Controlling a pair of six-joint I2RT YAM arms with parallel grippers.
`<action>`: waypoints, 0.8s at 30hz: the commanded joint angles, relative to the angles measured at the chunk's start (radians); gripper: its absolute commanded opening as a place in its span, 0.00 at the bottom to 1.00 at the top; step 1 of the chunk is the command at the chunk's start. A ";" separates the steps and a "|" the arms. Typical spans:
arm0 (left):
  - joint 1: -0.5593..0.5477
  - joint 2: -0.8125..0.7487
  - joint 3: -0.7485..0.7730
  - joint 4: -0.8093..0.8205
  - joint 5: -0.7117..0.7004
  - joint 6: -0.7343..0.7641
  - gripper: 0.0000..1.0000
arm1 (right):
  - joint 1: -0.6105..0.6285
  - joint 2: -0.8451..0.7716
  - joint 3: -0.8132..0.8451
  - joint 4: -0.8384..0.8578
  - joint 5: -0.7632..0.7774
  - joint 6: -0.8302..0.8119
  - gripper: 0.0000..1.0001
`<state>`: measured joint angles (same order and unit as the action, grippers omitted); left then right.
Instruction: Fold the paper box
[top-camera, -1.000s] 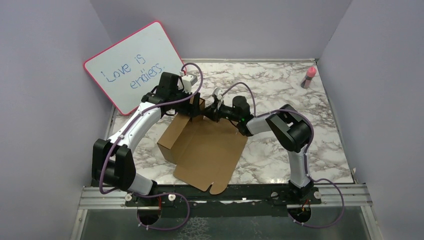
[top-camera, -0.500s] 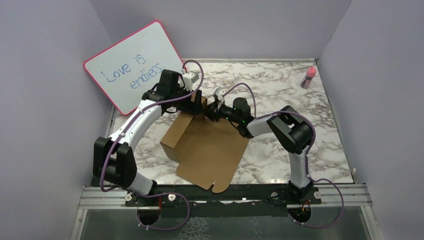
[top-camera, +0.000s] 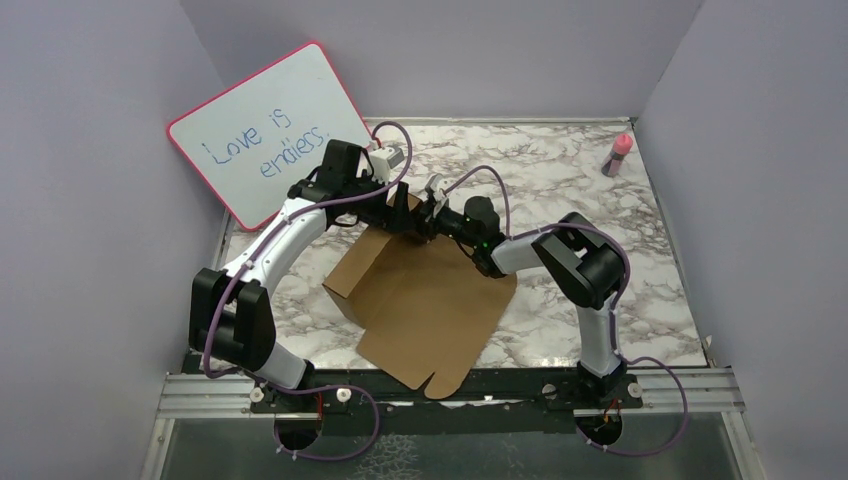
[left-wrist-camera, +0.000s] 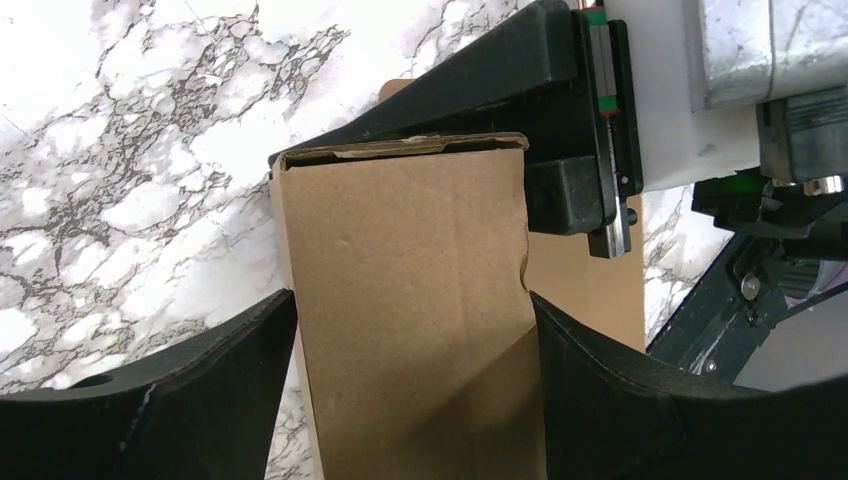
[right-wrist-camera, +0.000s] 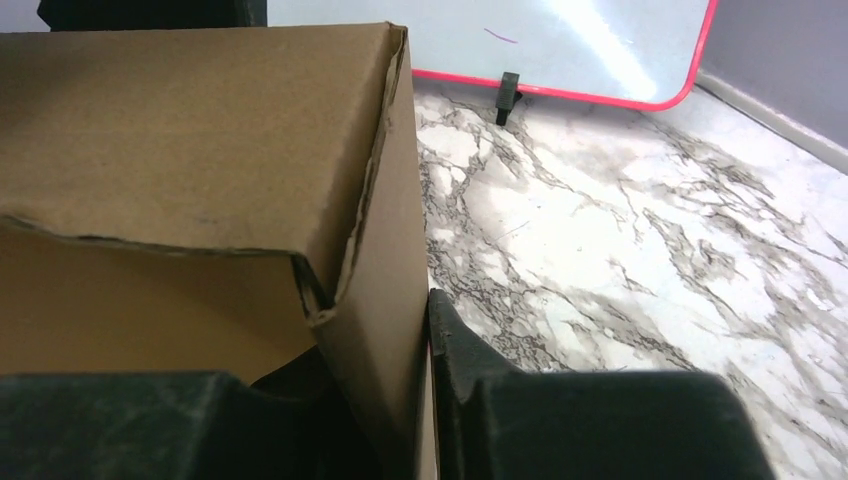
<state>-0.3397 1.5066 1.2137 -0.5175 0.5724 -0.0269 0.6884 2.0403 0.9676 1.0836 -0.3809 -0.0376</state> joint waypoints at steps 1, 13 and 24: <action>-0.017 0.002 0.007 -0.034 0.147 -0.029 0.78 | 0.008 -0.021 0.016 0.111 0.104 -0.018 0.21; -0.017 -0.005 0.004 -0.035 0.059 -0.051 0.78 | 0.007 -0.051 -0.029 0.028 0.206 -0.090 0.12; -0.017 0.001 -0.006 -0.032 0.082 -0.056 0.78 | 0.007 -0.034 -0.011 -0.038 0.233 -0.049 0.08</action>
<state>-0.3401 1.5074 1.2137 -0.5026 0.5709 -0.0452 0.7124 2.0209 0.9424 1.0729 -0.2199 -0.0948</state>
